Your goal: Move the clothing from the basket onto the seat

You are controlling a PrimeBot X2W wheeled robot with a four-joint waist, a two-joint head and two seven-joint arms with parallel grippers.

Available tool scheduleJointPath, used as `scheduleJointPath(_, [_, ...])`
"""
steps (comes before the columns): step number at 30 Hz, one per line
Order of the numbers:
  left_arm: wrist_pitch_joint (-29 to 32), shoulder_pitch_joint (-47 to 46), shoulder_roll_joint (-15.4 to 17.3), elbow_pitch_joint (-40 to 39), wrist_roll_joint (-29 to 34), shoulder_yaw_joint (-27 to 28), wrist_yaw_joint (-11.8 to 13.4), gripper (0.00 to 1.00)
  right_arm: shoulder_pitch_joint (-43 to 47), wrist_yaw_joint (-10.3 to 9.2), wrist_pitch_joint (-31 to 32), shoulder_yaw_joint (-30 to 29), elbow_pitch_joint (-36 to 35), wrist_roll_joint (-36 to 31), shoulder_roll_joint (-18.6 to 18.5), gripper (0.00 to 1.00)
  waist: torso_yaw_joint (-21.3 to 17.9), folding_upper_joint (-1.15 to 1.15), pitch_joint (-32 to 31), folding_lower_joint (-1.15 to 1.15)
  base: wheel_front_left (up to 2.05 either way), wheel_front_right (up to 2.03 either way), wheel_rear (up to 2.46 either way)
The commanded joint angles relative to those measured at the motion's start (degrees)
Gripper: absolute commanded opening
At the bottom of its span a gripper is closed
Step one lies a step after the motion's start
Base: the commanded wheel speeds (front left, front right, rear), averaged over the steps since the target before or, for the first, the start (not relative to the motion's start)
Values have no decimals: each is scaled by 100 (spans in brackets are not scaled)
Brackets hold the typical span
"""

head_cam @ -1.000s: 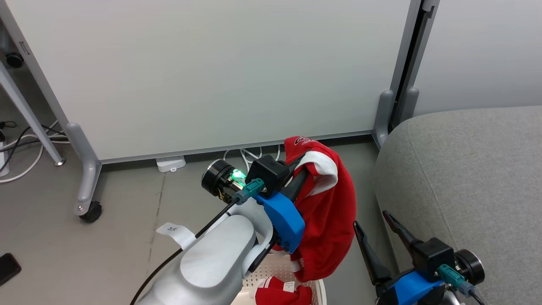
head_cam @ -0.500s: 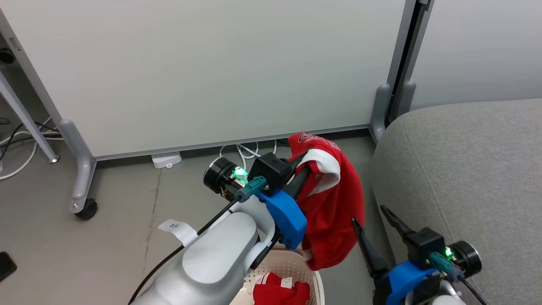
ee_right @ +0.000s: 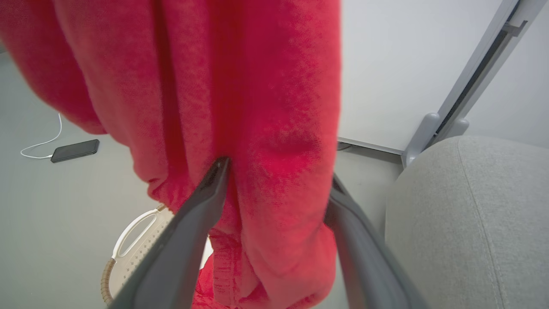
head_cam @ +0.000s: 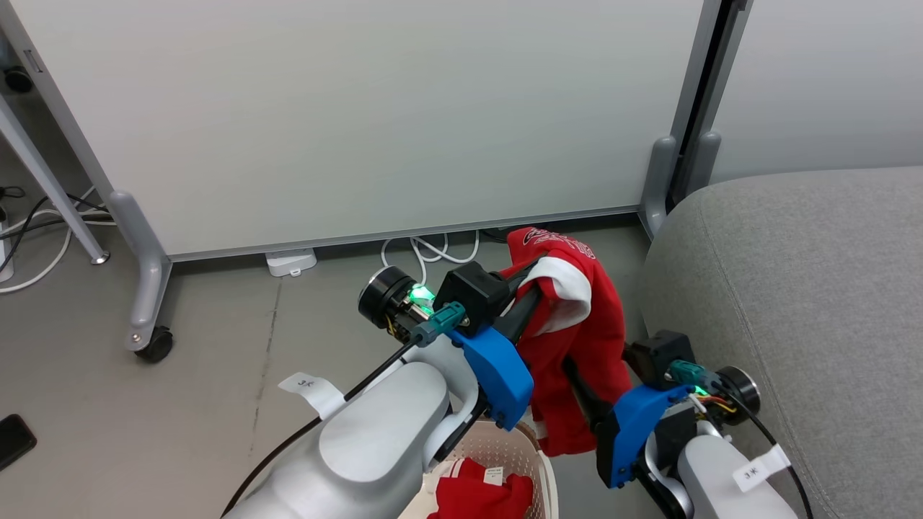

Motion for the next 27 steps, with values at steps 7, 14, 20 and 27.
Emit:
scheduleJointPath(7, [-89,-103,5,-9,-133,-126,52,0,-594,2,-181,361,831,410,-17,0,53,0,-61,0,0,0,0])
scheduleJointPath(14, [-138,-117,4,84,-218,-160,111,0,-787,2,-468,446,1252,599,-17,0,9,0,-93,0,0,0,0])
scheduleJointPath(20, [-175,-134,5,173,-268,-153,136,0,-846,2,-630,459,1450,706,-17,0,-58,0,-92,0,0,0,0])
scheduleJointPath(27, [-205,-132,5,238,-328,-179,166,21,-899,2,-754,462,1646,751,-16,0,-96,0,-82,0,0,0,0])
